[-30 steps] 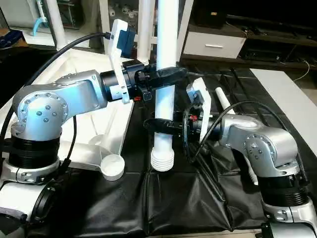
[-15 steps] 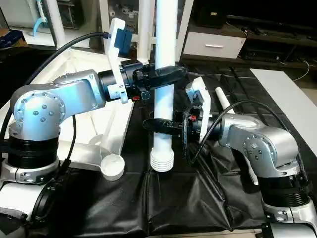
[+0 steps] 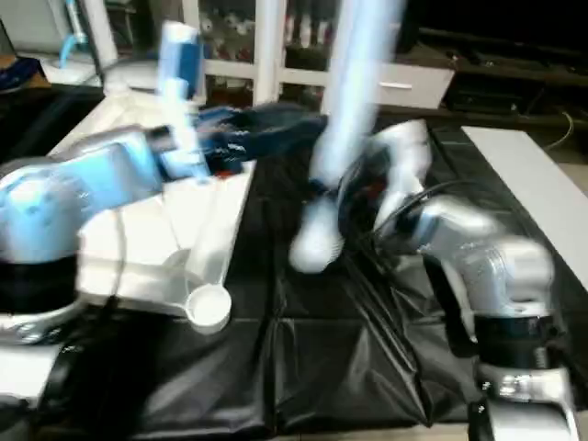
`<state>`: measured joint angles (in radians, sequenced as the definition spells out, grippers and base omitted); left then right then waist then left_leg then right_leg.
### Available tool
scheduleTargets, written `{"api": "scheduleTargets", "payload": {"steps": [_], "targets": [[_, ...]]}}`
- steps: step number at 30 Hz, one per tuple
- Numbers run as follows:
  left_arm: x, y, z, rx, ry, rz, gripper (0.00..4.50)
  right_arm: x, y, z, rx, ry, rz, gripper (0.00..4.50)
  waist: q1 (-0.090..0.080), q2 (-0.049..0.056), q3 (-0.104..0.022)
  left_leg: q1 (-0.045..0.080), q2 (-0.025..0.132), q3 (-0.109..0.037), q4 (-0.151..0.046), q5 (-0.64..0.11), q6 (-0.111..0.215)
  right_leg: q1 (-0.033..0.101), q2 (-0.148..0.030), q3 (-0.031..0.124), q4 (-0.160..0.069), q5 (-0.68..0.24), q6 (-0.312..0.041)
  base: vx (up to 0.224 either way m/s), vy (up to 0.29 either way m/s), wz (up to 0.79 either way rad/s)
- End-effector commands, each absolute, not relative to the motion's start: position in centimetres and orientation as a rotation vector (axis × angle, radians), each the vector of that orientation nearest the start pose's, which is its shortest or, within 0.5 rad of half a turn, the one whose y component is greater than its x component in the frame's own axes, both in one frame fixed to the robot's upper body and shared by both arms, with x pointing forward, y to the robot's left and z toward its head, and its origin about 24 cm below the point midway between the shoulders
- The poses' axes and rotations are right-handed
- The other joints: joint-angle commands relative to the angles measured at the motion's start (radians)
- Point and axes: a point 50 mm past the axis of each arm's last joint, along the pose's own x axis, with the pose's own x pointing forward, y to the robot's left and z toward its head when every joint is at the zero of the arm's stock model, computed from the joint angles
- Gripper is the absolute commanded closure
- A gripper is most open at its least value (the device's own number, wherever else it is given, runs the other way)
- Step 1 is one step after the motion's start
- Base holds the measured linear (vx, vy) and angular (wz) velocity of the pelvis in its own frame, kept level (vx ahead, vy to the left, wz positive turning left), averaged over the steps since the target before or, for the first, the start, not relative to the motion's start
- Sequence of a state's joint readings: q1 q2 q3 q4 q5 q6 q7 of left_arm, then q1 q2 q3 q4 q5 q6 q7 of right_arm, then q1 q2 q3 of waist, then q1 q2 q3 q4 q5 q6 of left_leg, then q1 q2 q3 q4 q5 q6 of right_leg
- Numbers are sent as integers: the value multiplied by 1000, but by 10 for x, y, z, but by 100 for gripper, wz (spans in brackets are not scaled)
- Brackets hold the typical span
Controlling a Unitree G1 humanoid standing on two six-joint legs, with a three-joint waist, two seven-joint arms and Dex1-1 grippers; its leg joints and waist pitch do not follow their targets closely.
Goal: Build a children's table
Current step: Pick table leg
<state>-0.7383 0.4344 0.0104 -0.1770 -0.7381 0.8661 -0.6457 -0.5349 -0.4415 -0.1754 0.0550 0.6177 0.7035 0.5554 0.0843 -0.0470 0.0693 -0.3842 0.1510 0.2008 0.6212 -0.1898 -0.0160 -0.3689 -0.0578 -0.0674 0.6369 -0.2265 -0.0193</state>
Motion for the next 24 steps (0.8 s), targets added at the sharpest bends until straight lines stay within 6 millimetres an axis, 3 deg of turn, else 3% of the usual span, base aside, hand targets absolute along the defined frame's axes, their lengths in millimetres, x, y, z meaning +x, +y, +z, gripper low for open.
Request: {"api": "scheduleTargets", "payload": {"steps": [1,4,5,7,9,12,13,14,16,17,19,21,24], "targets": [[296,128,221,145,-11,-1131,116,318,-203,164,220,26,584,270,-7,17,-74,33,88,-47,-82,-103,-73,35,-98,64,-72,-42,-152,0,0,0],[287,146,199,317,135,-1175,116,309,-195,162,177,15,644,270,-7,32,-78,37,89,-47,-82,-76,-63,31,-97,61,-60,5,-162,0,0,0],[277,161,175,460,285,-1224,116,301,-188,157,137,36,694,270,-8,31,-74,36,89,-45,-84,-84,-59,28,-96,61,-59,2,-167,0,0,0],[277,161,175,460,285,-1224,116,301,-188,157,137,36,694,270,-13,33,-70,34,88,-42,-88,-99,-51,26,-97,65,-60,-22,-163,0,0,0],[277,161,175,460,285,-1224,116,301,-188,157,137,36,694,270,-10,41,-70,44,91,-38,-86,-133,-75,17,-101,65,-64,-58,-193,0,0,0],[277,161,175,460,285,-1224,116,301,-188,157,137,36,694,270,-6,38,-62,44,90,-40,-91,-232,-105,16,-105,67,-73,-181,-194,0,0,0],[277,161,175,460,285,-1224,116,301,-188,157,137,36,694,270,-6,38,-62,43,90,-42,-92,-247,-110,16,-107,69,-76,-213,-186,0,0,0],[269,180,140,594,470,-1235,116,291,-177,151,150,47,737,270,-1,29,-60,36,90,-48,-93,-235,-91,18,-108,73,-87,-239,-153,0,0,0],[268,196,117,709,563,-1218,116,285,-170,148,187,41,747,270,-10,26,-53,27,89,-50,-99,-238,-79,19,-106,77,-90,-275,-114,0,0,0],[267,200,112,733,596,-1219,116,284,-168,146,192,42,746,270,-15,29,-56,33,89,-52,-101,-262,-88,15,-107,76,-89,-330,-89,0,0,0],[265,206,108,784,624,-1237,116,284,-167,145,194,42,742,270,-22,40,-64,39,93,-56,-103,-254,-107,12,-108,72,-82,-284,-118,0,0,0],[264,212,103,818,643,-1249,116,284,-166,144,193,41,739,270,-25,39,-62,46,92,-51,-103,-271,-114,4,-102,71,-81,-239,-145,0,0,0],[264,223,94,873,685,-1236,116,282,-165,142,192,43,747,270,-28,38,-61,44,88,-48,-99,-291,-109,7,-107,74,-82,-252,-157,0,0,0]]}}
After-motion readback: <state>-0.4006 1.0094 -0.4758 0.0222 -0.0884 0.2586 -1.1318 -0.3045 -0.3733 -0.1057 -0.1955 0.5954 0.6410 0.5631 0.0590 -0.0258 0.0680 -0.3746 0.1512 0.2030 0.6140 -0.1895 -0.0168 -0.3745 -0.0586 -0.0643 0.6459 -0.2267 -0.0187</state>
